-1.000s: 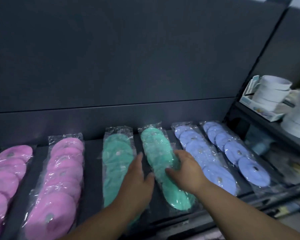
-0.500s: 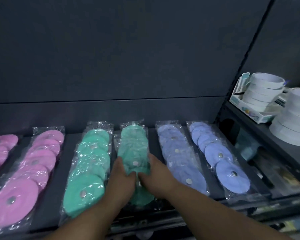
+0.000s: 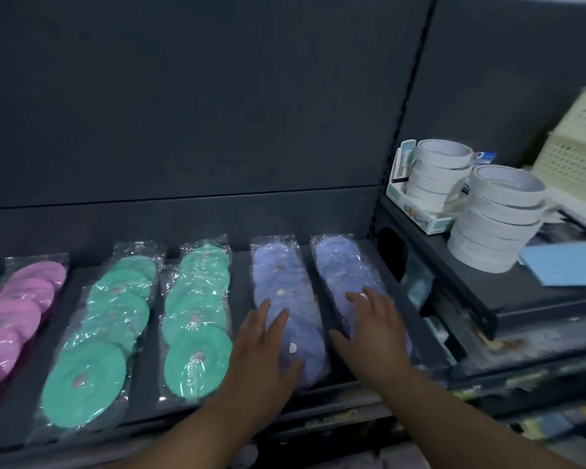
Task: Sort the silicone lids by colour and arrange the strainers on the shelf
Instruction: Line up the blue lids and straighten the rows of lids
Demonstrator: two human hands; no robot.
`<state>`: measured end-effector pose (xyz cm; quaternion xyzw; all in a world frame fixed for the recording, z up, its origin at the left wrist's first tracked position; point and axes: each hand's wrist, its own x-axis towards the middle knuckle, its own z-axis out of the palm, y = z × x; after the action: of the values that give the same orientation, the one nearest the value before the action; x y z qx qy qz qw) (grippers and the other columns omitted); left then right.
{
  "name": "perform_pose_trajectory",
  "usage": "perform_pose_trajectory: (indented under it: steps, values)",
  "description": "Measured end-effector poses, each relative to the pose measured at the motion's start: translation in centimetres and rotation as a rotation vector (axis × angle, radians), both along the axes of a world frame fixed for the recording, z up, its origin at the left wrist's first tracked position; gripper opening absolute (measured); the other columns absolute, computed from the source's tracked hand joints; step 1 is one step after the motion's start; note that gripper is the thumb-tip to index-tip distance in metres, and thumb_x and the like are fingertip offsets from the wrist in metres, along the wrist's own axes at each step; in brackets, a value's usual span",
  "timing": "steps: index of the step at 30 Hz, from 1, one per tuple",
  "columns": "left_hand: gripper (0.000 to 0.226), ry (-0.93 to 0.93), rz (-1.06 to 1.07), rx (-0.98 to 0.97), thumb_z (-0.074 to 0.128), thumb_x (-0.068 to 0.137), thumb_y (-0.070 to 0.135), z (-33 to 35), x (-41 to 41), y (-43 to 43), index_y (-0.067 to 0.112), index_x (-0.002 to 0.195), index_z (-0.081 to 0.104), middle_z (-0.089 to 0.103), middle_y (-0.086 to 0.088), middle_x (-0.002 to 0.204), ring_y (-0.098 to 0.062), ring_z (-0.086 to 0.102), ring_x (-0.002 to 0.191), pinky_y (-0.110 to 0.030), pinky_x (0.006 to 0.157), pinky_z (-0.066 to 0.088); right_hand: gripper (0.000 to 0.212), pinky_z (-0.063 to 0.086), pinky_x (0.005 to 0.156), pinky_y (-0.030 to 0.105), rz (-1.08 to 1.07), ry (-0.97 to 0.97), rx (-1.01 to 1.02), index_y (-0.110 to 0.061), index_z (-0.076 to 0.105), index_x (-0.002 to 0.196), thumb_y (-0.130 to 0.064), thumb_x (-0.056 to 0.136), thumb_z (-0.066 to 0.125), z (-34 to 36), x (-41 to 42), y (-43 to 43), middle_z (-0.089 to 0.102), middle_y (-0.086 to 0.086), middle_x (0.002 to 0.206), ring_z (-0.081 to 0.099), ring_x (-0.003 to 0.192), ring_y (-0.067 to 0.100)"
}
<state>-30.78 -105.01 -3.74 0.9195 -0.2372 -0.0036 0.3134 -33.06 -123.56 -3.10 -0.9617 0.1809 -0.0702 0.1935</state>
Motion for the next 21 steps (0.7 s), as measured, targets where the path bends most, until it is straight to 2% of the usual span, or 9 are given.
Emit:
perform_pose_trajectory:
  steps: [3, 5, 8, 13, 17, 21]
  values:
    - [0.085, 0.047, 0.049, 0.111, 0.044, 0.079, 0.062, -0.3, 0.3, -1.5, 0.028, 0.150, 0.013, -0.013, 0.002, 0.158, -0.025, -0.006, 0.146, -0.032, 0.118, 0.004, 0.093, 0.016, 0.116, 0.047, -0.133, 0.128, 0.122, -0.034, 0.012, 0.146, -0.059, 0.074, 0.065, -0.6, -0.4, -1.4, -0.001, 0.003, 0.158, 0.010, 0.143, 0.034]
    - [0.087, 0.087, 0.079, 0.117, 0.055, 0.083, 0.058, -0.5, 0.4, -2.1, 0.029, 0.151, 0.009, -0.017, 0.001, 0.158, -0.025, -0.010, 0.145, -0.035, 0.119, 0.004, 0.102, 0.021, 0.115, 0.046, -0.143, 0.139, 0.191, -0.036, 0.005, 0.146, -0.056, 0.071, 0.070, -0.9, -0.6, -1.9, -0.005, 0.002, 0.157, 0.015, 0.141, 0.034]
    - [0.090, 0.124, 0.092, 0.143, 0.058, 0.084, 0.056, -0.6, 0.5, -2.5, 0.030, 0.151, 0.005, -0.021, 0.001, 0.157, -0.026, -0.014, 0.145, -0.035, 0.119, 0.002, 0.112, 0.024, 0.112, 0.045, -0.158, 0.143, 0.188, -0.039, -0.003, 0.146, -0.056, 0.065, 0.073, -0.9, -0.8, -2.2, -0.009, -0.001, 0.157, 0.020, 0.138, 0.033]
    - [0.092, 0.133, 0.109, 0.171, 0.058, 0.082, 0.057, -0.7, 0.6, -2.5, 0.029, 0.151, 0.003, -0.021, 0.001, 0.157, -0.025, -0.016, 0.145, -0.035, 0.119, 0.001, 0.118, 0.026, 0.108, 0.046, -0.184, 0.119, 0.194, -0.043, -0.002, 0.144, -0.058, 0.056, 0.075, -0.7, -1.0, -2.7, -0.004, -0.002, 0.156, 0.027, 0.134, 0.034]
    - [0.094, 0.165, 0.093, 0.194, 0.059, 0.082, 0.059, -0.7, 0.7, -2.6, 0.030, 0.152, 0.003, -0.020, 0.003, 0.157, -0.025, -0.015, 0.145, -0.034, 0.119, 0.002, 0.117, 0.027, 0.108, 0.047, -0.174, 0.061, 0.213, -0.044, -0.001, 0.145, -0.059, 0.056, 0.073, -0.6, -1.4, -2.8, 0.004, -0.001, 0.155, 0.030, 0.133, 0.034]
    - [0.089, 0.131, 0.085, 0.280, 0.055, 0.084, 0.058, -0.5, 0.8, -2.8, 0.029, 0.152, 0.005, -0.017, 0.000, 0.158, -0.029, -0.013, 0.145, -0.032, 0.118, -0.002, 0.116, 0.021, 0.112, 0.047, -0.205, 0.070, 0.238, -0.045, 0.001, 0.144, -0.065, 0.055, 0.072, -0.5, -1.2, -3.1, 0.002, -0.001, 0.157, 0.023, 0.138, 0.033]
